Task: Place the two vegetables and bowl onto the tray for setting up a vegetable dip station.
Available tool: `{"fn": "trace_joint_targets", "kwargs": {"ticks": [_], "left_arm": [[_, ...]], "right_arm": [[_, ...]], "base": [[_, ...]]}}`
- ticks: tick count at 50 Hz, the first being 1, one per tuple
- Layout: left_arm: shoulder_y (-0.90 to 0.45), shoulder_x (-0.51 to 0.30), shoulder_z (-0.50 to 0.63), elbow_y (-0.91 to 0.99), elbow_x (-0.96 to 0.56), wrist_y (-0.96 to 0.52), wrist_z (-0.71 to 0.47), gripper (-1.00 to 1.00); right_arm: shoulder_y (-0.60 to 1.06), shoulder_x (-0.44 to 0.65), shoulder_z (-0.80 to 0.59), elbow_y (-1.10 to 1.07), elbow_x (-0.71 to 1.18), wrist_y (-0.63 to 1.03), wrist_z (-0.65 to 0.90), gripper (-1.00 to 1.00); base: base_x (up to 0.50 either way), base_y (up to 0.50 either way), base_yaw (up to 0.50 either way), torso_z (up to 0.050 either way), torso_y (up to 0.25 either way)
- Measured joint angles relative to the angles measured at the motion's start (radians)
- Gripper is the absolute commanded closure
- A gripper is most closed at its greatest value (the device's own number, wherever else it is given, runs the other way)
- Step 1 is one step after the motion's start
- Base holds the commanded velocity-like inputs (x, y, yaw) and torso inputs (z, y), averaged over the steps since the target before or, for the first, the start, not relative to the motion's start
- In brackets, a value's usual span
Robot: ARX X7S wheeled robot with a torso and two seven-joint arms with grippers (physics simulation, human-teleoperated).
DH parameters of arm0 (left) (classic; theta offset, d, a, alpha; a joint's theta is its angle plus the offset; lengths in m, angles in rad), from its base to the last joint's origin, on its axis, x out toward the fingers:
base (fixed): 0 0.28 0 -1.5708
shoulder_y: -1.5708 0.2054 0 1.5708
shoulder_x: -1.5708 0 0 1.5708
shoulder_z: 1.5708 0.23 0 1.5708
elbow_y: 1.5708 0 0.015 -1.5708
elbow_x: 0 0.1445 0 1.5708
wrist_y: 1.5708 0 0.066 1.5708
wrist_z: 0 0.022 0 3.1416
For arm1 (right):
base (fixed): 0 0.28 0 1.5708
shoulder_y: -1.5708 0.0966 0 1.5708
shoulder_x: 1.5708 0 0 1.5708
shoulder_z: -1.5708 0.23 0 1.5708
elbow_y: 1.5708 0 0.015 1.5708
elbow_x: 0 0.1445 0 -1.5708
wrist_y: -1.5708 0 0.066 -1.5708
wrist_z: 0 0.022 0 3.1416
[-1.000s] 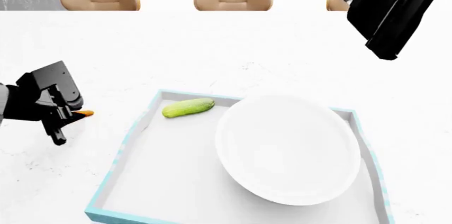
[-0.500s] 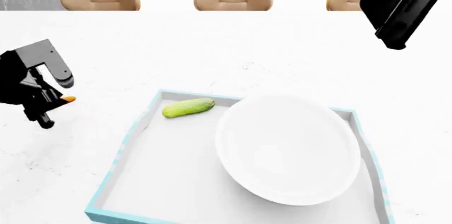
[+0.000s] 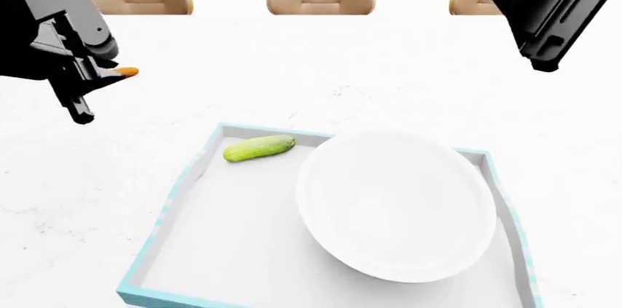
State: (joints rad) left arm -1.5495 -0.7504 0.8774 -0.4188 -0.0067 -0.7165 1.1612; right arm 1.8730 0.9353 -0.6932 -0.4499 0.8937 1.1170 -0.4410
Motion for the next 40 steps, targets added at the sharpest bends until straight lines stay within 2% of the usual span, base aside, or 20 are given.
{"fn": "trace_joint_targets", "kwargs": {"ticks": [17, 30, 40], "left_arm": [[0.019, -0.018, -0.057, 0.428, -0.078, -0.275, 0.009, 1.0], [0.061, 0.0, -0.125, 0.618, -0.157, -0.346, 0.008, 1.0], [0.086, 0.042, -0.178, 0.699, -0.211, -0.38, -0.007, 1.0]], "right_arm": [[-0.071, 0.024, -0.018, 0.097, -0.09, -0.214, -0.127, -1.0], [-0.082, 0.021, -0.021, 0.114, -0.104, -0.248, -0.149, -1.0], [-0.124, 0.081, 0.004, 0.045, -0.038, -0.217, -0.116, -1.0]], "base": [[0.0, 0.0, 0.0, 0.0, 0.0], [0.0, 0.0, 0.0, 0.0, 0.0], [0.0, 0.0, 0.0, 0.0, 0.0]]}}
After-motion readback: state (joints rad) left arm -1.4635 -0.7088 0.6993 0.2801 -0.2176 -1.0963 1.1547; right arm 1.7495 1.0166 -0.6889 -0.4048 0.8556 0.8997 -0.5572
